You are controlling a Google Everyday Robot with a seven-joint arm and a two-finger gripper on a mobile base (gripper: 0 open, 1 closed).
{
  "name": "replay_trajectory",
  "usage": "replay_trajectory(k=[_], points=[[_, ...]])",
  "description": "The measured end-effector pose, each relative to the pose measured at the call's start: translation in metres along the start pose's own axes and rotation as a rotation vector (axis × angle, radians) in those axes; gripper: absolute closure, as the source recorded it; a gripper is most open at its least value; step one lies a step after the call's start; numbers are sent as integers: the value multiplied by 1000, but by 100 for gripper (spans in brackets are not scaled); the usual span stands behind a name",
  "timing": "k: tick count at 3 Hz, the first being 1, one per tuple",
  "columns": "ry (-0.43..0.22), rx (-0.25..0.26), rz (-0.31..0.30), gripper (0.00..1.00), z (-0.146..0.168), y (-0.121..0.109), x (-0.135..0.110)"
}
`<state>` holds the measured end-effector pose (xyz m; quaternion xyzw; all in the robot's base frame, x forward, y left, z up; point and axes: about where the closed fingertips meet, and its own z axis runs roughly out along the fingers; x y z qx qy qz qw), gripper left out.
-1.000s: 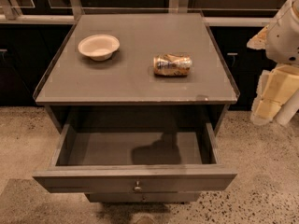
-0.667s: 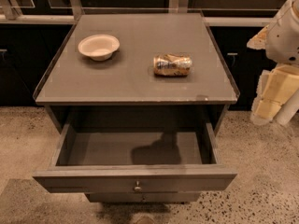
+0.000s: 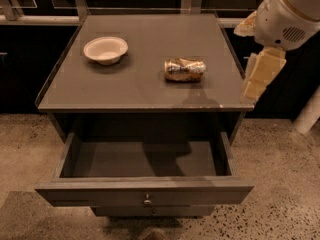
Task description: Place orange can into top drawer
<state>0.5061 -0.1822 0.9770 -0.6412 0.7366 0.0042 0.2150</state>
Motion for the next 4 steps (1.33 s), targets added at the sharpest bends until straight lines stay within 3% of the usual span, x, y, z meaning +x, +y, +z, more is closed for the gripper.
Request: replay_trajectory(k=[1,2,4], points=[[-122,-13,-37,0,25,-35,-34],[-219,-59,-45,0,63,-54,-60],[-225,-54,-16,0,70,-56,-55]])
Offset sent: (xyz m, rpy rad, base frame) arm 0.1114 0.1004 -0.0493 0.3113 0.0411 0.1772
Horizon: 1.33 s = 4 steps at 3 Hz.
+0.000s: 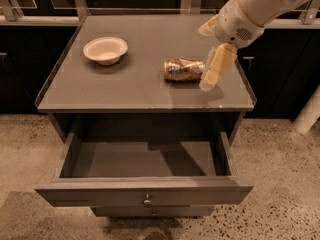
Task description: Place orange can into top drawer
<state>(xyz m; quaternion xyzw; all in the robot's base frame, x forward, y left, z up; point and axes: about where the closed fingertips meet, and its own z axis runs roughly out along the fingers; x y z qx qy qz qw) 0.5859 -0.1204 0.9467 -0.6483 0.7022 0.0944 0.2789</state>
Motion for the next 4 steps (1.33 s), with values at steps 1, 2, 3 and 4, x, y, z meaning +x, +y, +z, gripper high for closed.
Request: replay_trajectory(k=[1,2,3,4], points=[[14,31,56,0,9,-30,31],[-24,53,97,0,27,-65,53],[-108,30,146,0,62,-83,60],[-210,-44,193,0,103,-88,49]])
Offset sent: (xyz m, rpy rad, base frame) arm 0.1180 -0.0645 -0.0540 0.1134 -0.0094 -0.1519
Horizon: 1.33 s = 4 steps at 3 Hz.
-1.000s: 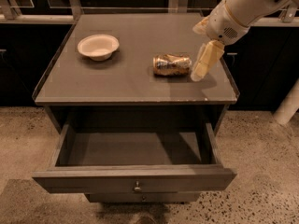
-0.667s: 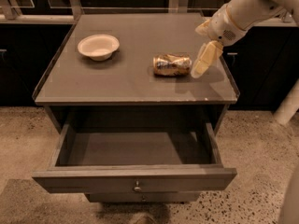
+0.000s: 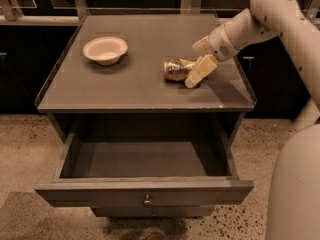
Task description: Place orange can into top drawer
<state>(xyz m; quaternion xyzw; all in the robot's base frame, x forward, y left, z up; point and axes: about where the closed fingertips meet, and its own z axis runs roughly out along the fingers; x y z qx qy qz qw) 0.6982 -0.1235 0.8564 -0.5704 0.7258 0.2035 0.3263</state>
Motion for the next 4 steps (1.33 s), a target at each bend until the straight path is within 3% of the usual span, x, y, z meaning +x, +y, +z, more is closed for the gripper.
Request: replay_trajectory(k=[4], points=[[-4,-6,4,88,4,0,2]])
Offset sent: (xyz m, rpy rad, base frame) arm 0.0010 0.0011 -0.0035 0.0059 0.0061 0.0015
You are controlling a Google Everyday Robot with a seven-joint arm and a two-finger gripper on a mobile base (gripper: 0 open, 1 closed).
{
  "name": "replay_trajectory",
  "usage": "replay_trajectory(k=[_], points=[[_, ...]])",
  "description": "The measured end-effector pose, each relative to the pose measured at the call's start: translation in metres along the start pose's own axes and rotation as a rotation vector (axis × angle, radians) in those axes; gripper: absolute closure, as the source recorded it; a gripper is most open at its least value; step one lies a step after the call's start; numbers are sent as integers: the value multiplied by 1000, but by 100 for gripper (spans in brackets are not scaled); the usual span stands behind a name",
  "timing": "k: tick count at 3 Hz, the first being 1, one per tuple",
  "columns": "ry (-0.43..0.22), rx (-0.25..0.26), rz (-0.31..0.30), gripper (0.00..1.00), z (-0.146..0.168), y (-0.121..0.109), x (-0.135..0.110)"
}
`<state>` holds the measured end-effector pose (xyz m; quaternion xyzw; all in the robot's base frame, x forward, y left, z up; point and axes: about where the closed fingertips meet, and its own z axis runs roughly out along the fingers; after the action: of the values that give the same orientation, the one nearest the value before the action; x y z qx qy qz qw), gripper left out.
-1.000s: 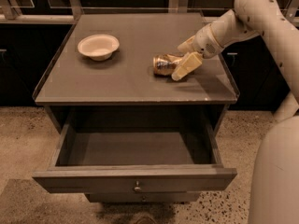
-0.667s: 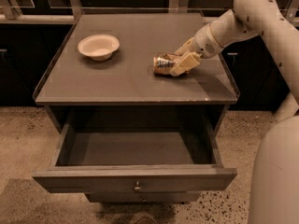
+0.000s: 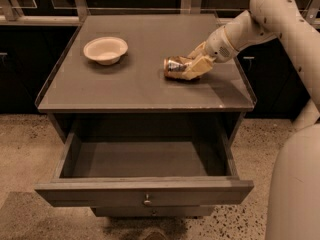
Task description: Place orange can into top drawer
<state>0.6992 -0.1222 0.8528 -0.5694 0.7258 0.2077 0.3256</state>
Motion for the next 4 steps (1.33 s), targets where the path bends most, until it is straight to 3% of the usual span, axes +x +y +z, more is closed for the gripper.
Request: replay_trajectory(k=[1,2,3,4], points=[[10,-23,-15,100,3,5,-3],[30,44,12,100,-37,22,-2],[1,192,82,100,-107,67,-19],[-102,299,160,100,-144,121,-47]])
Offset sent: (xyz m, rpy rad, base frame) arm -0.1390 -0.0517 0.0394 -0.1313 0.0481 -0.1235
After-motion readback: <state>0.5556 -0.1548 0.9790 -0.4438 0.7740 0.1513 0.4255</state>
